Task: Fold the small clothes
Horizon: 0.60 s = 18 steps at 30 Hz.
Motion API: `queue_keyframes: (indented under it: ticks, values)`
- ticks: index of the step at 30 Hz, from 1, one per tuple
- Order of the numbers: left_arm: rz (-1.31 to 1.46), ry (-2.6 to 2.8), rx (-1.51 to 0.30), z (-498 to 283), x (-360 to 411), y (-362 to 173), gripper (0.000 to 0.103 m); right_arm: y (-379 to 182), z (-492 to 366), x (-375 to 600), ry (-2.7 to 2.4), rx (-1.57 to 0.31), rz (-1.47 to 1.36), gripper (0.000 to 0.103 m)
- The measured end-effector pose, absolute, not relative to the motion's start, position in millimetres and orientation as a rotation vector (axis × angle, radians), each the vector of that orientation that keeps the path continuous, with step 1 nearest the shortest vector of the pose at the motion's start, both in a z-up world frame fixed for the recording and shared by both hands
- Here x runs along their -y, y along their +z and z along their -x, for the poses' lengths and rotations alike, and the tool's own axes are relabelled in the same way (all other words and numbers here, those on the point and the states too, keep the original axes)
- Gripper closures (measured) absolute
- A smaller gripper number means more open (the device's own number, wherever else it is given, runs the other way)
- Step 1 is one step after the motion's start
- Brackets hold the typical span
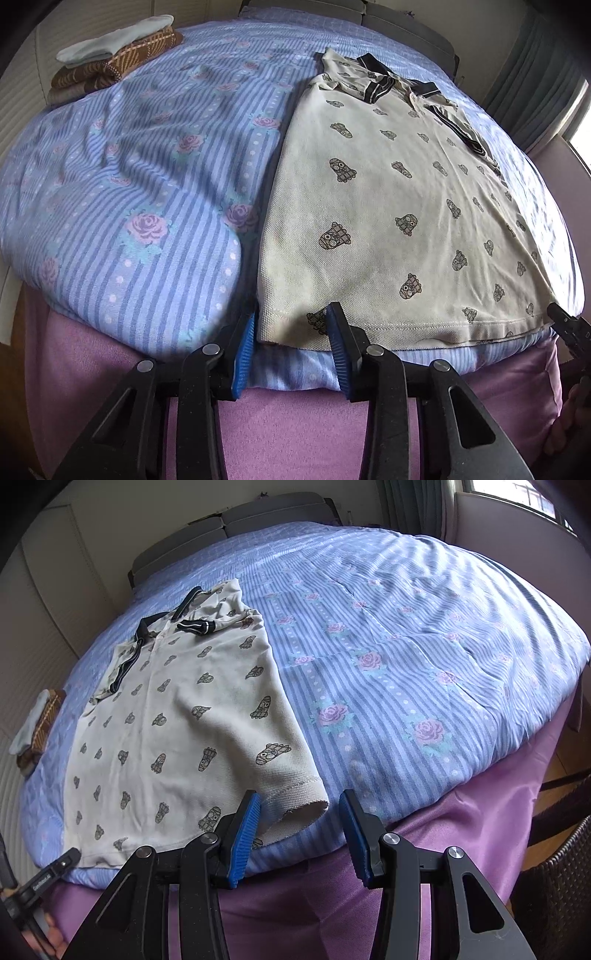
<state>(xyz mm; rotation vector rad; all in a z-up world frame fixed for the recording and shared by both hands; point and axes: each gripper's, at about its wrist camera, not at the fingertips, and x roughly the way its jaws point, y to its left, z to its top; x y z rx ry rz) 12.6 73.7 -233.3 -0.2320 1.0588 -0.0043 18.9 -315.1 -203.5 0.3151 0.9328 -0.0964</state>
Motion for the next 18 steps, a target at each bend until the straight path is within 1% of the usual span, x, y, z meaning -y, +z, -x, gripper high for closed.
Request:
queue_keyframes:
  ticks: [2, 3, 4, 5, 7, 9, 12, 18]
  values:
    - [0.229, -0.004, -1.059, -12.6, -72.6, -233.2, 0.067, -203.7, -19.0, 316.9, -0.097, -0.932, -0.325, 0.057]
    - [0.228, -0.008, -1.058, -12.6, -72.3, -233.1, 0.072, -203.7, -18.7, 317.2, -0.099, -0.929, -0.33, 0.058]
    - [0.228, -0.013, -1.061, -12.7, -71.7, -233.4, 0.085, -203.6, -18.3, 318.0, -0.1, -0.926, -0.335, 0.06]
    - [0.227, -0.015, -1.062, -12.7, -71.5, -233.6, 0.092, -203.5, -18.1, 318.9, -0.099, -0.923, -0.342, 0.062]
    - [0.231, -0.022, -1.054, -12.2, -71.7, -231.9, 0.095, -202.9, -17.2, 319.2, -0.098, -0.915, -0.353, 0.07]
    - [0.233, -0.026, -1.043, -11.4, -72.1, -229.6, 0.096, -202.1, -16.2, 318.3, -0.091, -0.909, -0.358, 0.088]
    - [0.239, -0.025, -1.023, -9.4, -73.7, -224.6, 0.096, -198.4, -12.9, 316.8, -0.094, -0.893, -0.353, 0.094]
    - [0.247, -0.015, -0.977, -4.3, -76.6, -211.1, 0.097, -183.0, -5.3, 317.0, -0.118, -0.831, -0.345, 0.096]
